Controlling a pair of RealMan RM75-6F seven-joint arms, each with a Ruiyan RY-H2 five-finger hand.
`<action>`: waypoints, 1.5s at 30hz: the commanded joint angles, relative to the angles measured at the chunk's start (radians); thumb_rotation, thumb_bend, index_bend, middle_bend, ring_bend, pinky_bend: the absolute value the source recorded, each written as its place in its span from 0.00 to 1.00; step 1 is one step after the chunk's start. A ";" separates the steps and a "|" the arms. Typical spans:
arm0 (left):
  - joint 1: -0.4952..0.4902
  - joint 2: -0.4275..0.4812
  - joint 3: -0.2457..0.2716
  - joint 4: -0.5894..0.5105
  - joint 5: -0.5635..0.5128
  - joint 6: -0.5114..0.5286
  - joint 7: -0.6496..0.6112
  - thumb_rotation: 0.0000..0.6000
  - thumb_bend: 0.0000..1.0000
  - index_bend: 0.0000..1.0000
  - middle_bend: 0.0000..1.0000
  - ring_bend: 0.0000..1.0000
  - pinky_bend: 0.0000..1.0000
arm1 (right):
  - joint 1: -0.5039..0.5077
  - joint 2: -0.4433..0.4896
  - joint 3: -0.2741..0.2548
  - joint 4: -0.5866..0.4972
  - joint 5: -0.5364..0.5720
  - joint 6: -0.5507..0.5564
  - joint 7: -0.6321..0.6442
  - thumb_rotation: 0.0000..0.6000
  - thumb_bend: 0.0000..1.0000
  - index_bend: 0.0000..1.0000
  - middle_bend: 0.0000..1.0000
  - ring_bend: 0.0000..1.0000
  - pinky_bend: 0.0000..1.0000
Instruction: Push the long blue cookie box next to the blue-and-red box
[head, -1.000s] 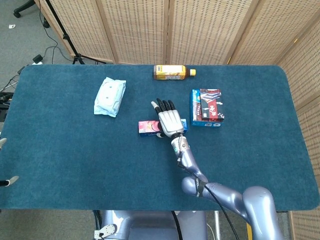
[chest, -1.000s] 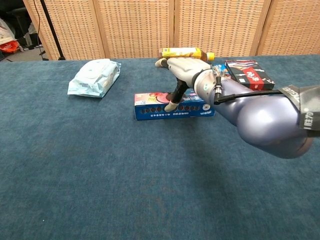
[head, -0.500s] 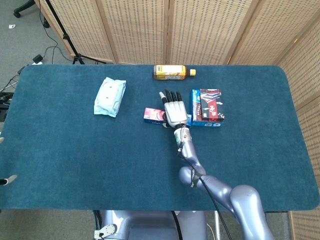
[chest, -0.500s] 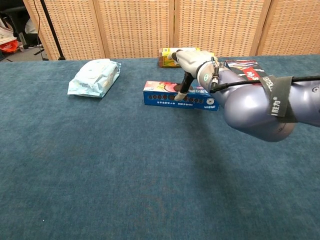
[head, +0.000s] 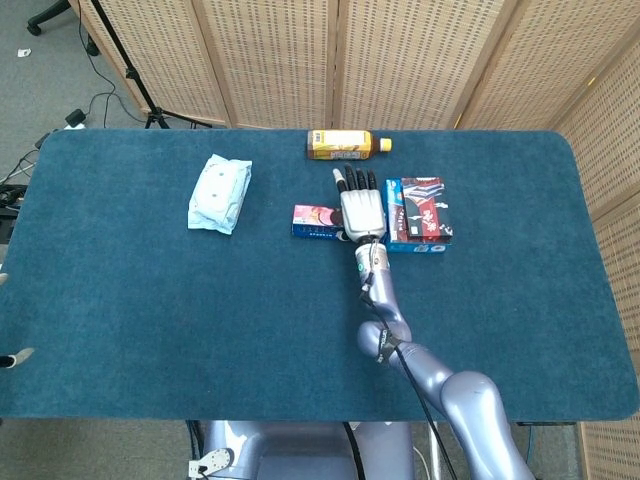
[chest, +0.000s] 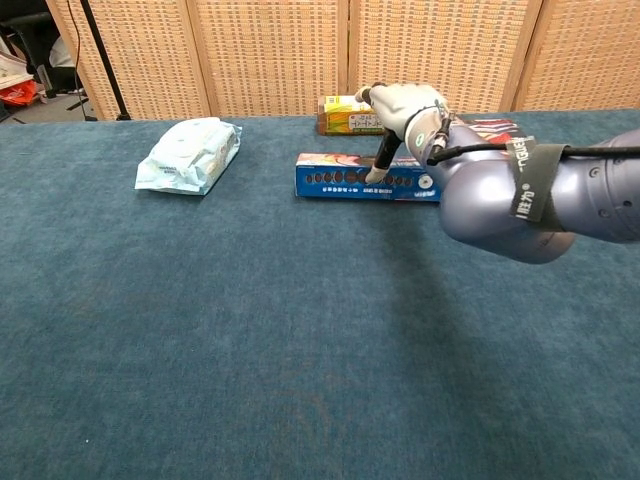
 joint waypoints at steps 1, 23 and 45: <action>0.000 0.000 -0.001 0.001 -0.002 0.000 -0.001 1.00 0.00 0.00 0.00 0.00 0.00 | 0.018 -0.017 0.015 0.039 0.009 -0.009 0.006 1.00 0.00 0.00 0.00 0.00 0.00; 0.008 0.004 0.005 -0.006 0.021 0.019 -0.005 1.00 0.00 0.00 0.00 0.00 0.00 | 0.000 -0.008 0.008 0.041 -0.026 -0.002 0.024 1.00 0.00 0.00 0.00 0.00 0.00; 0.044 0.010 0.040 -0.039 0.143 0.107 0.001 1.00 0.00 0.00 0.00 0.00 0.00 | -0.388 0.599 -0.157 -0.998 -0.191 0.207 -0.006 1.00 0.00 0.00 0.00 0.00 0.00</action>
